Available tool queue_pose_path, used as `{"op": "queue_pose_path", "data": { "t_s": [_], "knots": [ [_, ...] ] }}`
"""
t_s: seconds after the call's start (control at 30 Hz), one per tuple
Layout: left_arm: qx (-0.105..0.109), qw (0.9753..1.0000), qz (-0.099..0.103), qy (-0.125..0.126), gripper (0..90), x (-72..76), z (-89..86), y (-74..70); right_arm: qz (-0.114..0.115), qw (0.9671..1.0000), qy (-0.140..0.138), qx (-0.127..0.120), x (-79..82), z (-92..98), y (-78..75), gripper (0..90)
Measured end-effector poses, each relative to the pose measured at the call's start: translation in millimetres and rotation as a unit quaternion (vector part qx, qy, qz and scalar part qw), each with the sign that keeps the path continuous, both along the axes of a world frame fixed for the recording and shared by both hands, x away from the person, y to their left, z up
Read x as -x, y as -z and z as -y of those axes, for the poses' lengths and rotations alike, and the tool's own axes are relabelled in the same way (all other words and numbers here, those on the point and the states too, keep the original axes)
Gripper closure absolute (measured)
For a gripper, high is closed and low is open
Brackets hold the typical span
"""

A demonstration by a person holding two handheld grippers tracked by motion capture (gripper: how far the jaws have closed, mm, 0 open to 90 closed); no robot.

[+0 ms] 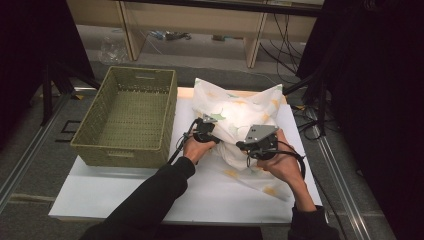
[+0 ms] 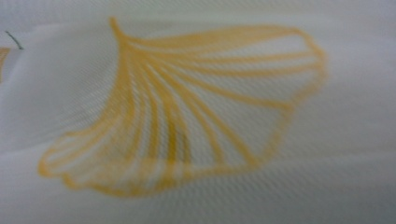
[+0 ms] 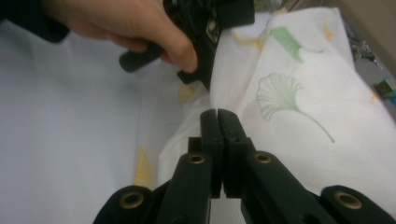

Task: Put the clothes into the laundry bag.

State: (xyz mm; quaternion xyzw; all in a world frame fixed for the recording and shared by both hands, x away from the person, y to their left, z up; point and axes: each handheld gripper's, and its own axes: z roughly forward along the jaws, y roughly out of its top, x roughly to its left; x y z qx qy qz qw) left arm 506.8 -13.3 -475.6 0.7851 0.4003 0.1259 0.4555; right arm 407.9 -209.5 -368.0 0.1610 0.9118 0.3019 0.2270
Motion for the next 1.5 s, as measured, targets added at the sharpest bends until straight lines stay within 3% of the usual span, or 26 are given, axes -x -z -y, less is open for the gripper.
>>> {"op": "queue_pose_path", "data": {
  "t_s": [0.07,0.2,0.3,0.4,0.47,0.53,0.57,0.6,0.63,0.67,0.73,0.8,0.87,0.97,1.0,1.03,1.07,1.1,1.13,1.23,1.27,1.37,1.4,1.43,1.5],
  "knots": [
    [-0.017,0.9998,0.008,0.008,65.1,6.7,-4.9,-5.2,-0.001,0.9999,0.005,0.01,-3.9,0.0,5.1,90.0],
    [-0.019,0.9997,0.01,0.012,54.7,20.4,-18.6,-13.8,-0.001,0.9999,0.012,0.003,-4.2,4.6,4.7,90.0],
    [-0.025,0.9988,-0.016,0.038,40.2,31.1,-22.4,-13.5,0.004,0.9998,0.019,0.008,-3.4,3.7,3.3,90.0],
    [-0.046,0.9974,-0.04,0.037,26.4,42.7,-23.5,-6.0,0.014,0.9995,0.027,0.01,-4.8,4.4,3.4,90.0],
    [-0.064,0.9955,-0.052,0.046,22.1,48.3,-23.0,0.5,0.012,0.9994,0.033,0.007,-5.7,5.3,3.1,90.0],
    [-0.074,0.9948,-0.05,0.048,21.3,49.2,-19.0,7.1,0.01,0.9994,0.034,0.006,-5.5,5.8,3.1,90.0],
    [-0.065,0.9957,-0.05,0.043,22.6,48.3,-15.7,9.2,0.013,0.9993,0.035,0.003,-5.4,5.7,2.6,90.0],
    [-0.053,0.9967,-0.044,0.042,29.6,45.9,-12.7,10.4,0.009,0.9993,0.035,0.003,-5.3,5.4,1.9,90.0],
    [-0.046,0.9971,-0.041,0.045,42.1,42.9,-9.2,10.4,0.011,0.9995,0.029,0.002,-5.6,5.6,1.0,90.0],
    [-0.051,0.9969,-0.033,0.05,46.5,38.1,-6.1,10.1,0.012,0.9996,0.027,0.0,-5.3,5.3,0.1,90.0],
    [-0.046,0.9974,-0.025,0.05,64.5,29.0,1.2,10.6,0.014,0.9995,0.028,-0.003,-4.6,6.8,-1.2,90.0],
    [-0.032,0.9984,-0.015,0.045,77.8,19.8,7.2,11.8,0.011,0.9993,0.035,-0.006,-3.6,8.0,-2.9,90.0],
    [-0.012,0.9995,-0.013,0.028,82.6,13.2,13.8,10.6,0.011,0.9995,0.03,-0.005,-3.2,9.1,-4.5,90.0],
    [0.008,0.9996,0.009,0.025,83.4,11.3,23.7,4.3,0.01,0.9995,0.028,-0.009,-1.7,10.2,-7.4,90.0],
    [-0.019,0.9985,0.019,0.048,83.3,8.2,22.9,4.0,0.012,0.9994,0.029,-0.01,-1.4,10.9,-8.3,90.0],
    [-0.037,0.9977,0.028,0.049,83.1,5.1,22.5,7.2,0.015,0.9993,0.032,-0.013,-1.1,11.9,-8.1,90.0],
    [-0.05,0.9979,0.016,0.039,82.1,2.2,20.3,11.7,0.007,0.9994,0.031,-0.01,-1.3,13.2,-7.3,90.0],
    [-0.018,0.9996,-0.01,0.019,79.0,1.7,21.0,15.6,0.008,0.9993,0.033,-0.011,-1.8,14.3,-5.7,90.0],
    [-0.016,0.9995,-0.02,0.016,75.6,3.0,19.0,14.5,0.004,0.9993,0.036,-0.009,-2.2,14.6,-4.1,90.0],
    [-0.053,0.9982,-0.011,0.024,54.0,13.7,12.5,-0.7,-0.002,0.9997,0.025,-0.003,-5.6,14.2,0.6,90.0],
    [-0.062,0.9976,-0.009,0.029,48.7,17.9,7.6,-7.1,-0.004,0.9994,0.035,-0.005,-4.8,14.3,1.6,90.0],
    [-0.113,0.993,0.016,0.03,36.8,31.5,-12.0,-25.7,-0.003,0.9994,0.033,-0.007,-5.3,15.5,-0.2,90.0],
    [-0.12,0.9923,0.021,0.025,36.1,34.0,-18.5,-28.6,-0.002,0.9994,0.034,-0.008,-5.3,15.8,-0.7,90.0],
    [-0.134,0.9905,0.03,0.009,35.6,35.6,-23.1,-29.8,-0.001,0.9993,0.037,-0.01,-5.0,16.1,-0.9,90.0],
    [-0.156,0.9874,0.025,-0.015,35.3,35.9,-28.6,-25.7,-0.003,0.9994,0.034,-0.008,-5.3,16.3,-1.6,90.0]
  ]
}}
